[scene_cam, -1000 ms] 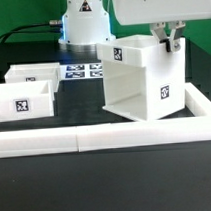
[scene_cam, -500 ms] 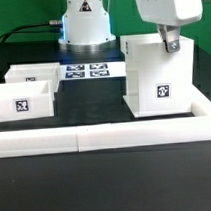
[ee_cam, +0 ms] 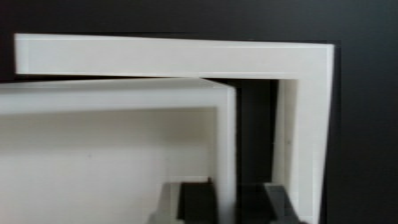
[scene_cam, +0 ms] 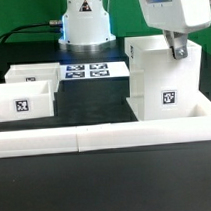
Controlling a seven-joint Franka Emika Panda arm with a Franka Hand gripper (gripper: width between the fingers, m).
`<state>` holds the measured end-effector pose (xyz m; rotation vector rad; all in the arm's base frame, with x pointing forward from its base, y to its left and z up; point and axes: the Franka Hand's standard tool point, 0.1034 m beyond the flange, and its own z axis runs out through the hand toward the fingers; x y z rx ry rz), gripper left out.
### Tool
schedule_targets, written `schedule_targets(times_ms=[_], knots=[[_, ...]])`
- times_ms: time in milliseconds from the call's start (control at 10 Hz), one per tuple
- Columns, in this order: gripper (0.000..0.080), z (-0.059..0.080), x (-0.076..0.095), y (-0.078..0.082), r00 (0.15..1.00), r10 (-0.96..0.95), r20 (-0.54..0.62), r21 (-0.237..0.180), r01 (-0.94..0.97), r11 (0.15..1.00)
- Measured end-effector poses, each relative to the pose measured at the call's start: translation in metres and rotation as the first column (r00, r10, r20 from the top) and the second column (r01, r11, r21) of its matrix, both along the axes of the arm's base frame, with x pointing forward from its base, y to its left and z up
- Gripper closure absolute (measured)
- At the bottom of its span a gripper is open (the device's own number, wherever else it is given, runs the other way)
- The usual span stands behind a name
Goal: Assemble drawer
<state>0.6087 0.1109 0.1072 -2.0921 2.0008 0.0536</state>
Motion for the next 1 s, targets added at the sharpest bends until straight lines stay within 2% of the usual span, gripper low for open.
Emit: schedule_targets(times_ms=[500, 900, 1000], knots=[[0.0758, -0.001, 0.041, -0.001, 1.0, -0.009, 0.009, 0.015, 0.009, 1.0], [0.0757, -0.001, 0.044, -0.001, 1.0, -0.014, 0.006, 0.017, 0.014, 1.0], [0.0675, -0.001, 0.044, 0.0, 1.0, -0.007, 0.008, 0.016, 0.007, 1.0]])
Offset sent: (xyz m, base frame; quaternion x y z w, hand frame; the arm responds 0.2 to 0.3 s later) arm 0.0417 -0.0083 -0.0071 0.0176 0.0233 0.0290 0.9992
